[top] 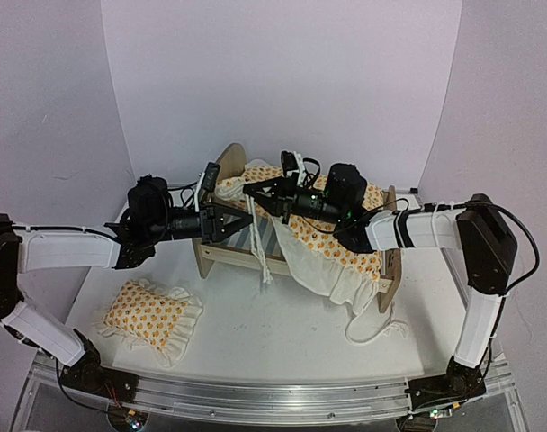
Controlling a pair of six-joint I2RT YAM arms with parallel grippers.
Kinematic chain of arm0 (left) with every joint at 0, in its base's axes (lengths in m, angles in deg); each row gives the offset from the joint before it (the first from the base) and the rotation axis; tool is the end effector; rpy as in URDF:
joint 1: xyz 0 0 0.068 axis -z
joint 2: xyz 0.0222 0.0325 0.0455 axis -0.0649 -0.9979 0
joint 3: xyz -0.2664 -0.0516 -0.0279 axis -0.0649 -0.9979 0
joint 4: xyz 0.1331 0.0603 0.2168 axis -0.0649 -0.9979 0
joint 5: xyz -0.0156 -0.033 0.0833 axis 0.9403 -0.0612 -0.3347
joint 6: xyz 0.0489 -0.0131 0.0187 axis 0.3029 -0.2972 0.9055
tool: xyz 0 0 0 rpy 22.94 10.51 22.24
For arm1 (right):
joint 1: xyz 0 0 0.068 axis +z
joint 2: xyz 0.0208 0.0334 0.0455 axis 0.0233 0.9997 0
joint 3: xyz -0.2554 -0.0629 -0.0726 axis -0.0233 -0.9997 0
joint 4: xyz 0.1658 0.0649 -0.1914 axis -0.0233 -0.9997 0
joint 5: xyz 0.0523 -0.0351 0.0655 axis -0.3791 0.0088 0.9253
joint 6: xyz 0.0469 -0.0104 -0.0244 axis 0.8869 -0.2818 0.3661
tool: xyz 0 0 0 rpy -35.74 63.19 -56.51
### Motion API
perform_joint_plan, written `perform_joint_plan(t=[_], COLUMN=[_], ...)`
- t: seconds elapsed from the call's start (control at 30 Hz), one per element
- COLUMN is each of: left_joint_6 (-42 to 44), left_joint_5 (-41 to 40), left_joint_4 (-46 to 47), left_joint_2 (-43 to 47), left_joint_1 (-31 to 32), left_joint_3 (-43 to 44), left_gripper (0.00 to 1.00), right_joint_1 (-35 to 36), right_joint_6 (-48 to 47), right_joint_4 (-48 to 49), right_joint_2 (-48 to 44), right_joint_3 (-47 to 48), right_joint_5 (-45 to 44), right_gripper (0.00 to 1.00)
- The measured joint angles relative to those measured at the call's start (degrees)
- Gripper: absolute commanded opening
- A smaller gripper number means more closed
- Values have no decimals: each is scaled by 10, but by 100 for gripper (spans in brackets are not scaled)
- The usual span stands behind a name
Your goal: Set up the pet bed
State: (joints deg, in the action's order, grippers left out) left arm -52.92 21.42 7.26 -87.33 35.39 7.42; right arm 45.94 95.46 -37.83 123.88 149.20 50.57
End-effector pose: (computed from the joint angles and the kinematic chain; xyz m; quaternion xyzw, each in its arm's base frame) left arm 0.2331 -0.2176 0.2815 0.2976 0.6532 -0.5497 0.4273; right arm 0.2939 0.3187 0.2795 -0.0757 0.6520 0.7246 0.2102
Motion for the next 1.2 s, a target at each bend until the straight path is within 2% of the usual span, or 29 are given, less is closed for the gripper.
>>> perform_joint_plan(t=[0.13, 0.33, 0.43, 0.57, 0.73, 0.8, 0.93, 1.07, 1.2], left_joint_6=[3, 11, 22, 65, 131, 153, 193, 225, 255], left_joint_5=[-1, 0, -5, -30, -61, -73, -128, -185, -209], left_joint_4=[0, 0, -1, -48, -137, -178, -263, -314, -355], left_joint_2=[-18, -34, -33, -15, 19, 27, 45, 69, 78], left_joint_1=[0, 0, 0, 0, 0, -1, -1, -7, -4], left_joint_3=[3, 15, 16, 16, 21, 31, 56, 64, 76], left_gripper=[32, 1, 0, 0, 0, 0, 0, 0, 0], right_joint_1=[0, 0, 0, 0, 0, 0, 0, 0, 2], right_joint_6=[5, 9, 10, 11, 9, 6, -8, -31, -50], right_joint_4=[11, 16, 18, 21, 29, 31, 28, 14, 9], right_joint_2=[0, 0, 0, 1, 12, 18, 25, 28, 32], right_joint_3=[-1, -1, -2, -3, -10, -15, -35, -50, -50], right_joint_5=[3, 7, 10, 13, 22, 27, 37, 42, 42], right_gripper=[0, 0, 0, 0, 0, 5, 5, 6, 6])
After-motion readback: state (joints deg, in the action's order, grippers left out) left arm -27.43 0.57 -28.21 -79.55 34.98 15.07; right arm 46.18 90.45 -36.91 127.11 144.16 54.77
